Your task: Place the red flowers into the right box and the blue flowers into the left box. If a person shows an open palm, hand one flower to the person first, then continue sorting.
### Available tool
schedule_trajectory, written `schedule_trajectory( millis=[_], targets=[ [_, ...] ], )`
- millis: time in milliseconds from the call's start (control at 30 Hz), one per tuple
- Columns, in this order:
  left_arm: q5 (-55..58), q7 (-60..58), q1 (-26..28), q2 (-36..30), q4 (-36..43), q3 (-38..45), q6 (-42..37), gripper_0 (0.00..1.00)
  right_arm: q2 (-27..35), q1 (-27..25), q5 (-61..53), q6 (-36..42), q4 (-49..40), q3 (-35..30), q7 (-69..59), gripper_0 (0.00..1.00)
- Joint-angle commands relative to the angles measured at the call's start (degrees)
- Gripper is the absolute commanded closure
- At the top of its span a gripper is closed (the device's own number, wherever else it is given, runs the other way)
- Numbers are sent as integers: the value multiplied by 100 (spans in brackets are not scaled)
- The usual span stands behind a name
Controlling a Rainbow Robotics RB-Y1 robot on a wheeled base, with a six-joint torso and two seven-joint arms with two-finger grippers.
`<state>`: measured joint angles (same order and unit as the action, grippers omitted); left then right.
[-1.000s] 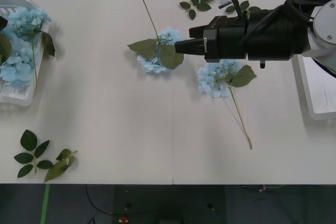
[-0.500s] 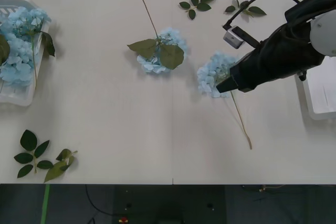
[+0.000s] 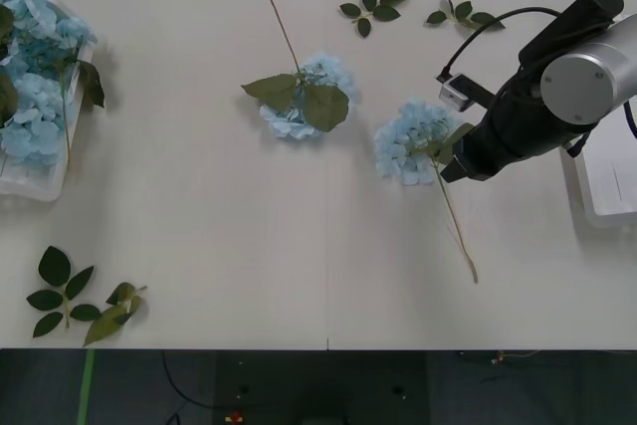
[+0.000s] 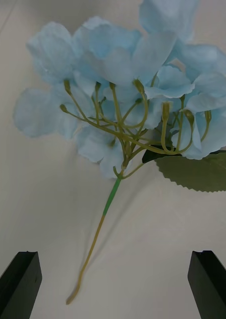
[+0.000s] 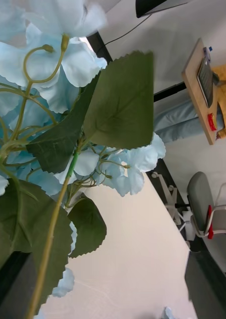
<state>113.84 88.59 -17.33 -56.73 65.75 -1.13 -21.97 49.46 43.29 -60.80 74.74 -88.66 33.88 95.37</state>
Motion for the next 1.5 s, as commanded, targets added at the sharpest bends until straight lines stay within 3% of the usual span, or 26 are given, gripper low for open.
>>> schedule_trajectory(
  millis=[33,167,300,467,733,933,1167,1233,1300,1500],
  targets=[
    [385,607,169,-286,17,86,106,0,-288,215,543,6,77,285,-256,13],
    [622,633,169,-286,26,183,97,0,-508,189,833,-21,183,408,-625,13],
    [569,730,195,-401,70,570,-536,0,-789,171,1105,-47,455,426,-695,13],
    [-28,791,432,-444,237,1624,-2100,0,-1158,171,1413,-276,982,426,-722,13],
    [-846,905,1382,-444,1098,3637,-5027,0,-1440,171,1756,-495,1483,426,-704,13],
    [-222,1037,2111,-444,2012,4217,-5880,0,-1545,171,1817,-557,1677,426,-722,13],
    [-1268,1020,2304,-444,4078,3663,-5484,0,-1607,171,1835,-671,1861,426,-704,13],
    [-1769,677,2190,-444,4640,3127,-5098,0,-1615,171,1852,-680,1888,426,-704,13],
    [-2023,422,2023,-418,4851,2705,-4869,0,-1633,171,1844,-706,1949,426,-678,13],
    [-2999,-264,766,-154,4939,1194,-4728,0,-1747,171,1817,-1023,2292,435,-607,13]
  ],
)
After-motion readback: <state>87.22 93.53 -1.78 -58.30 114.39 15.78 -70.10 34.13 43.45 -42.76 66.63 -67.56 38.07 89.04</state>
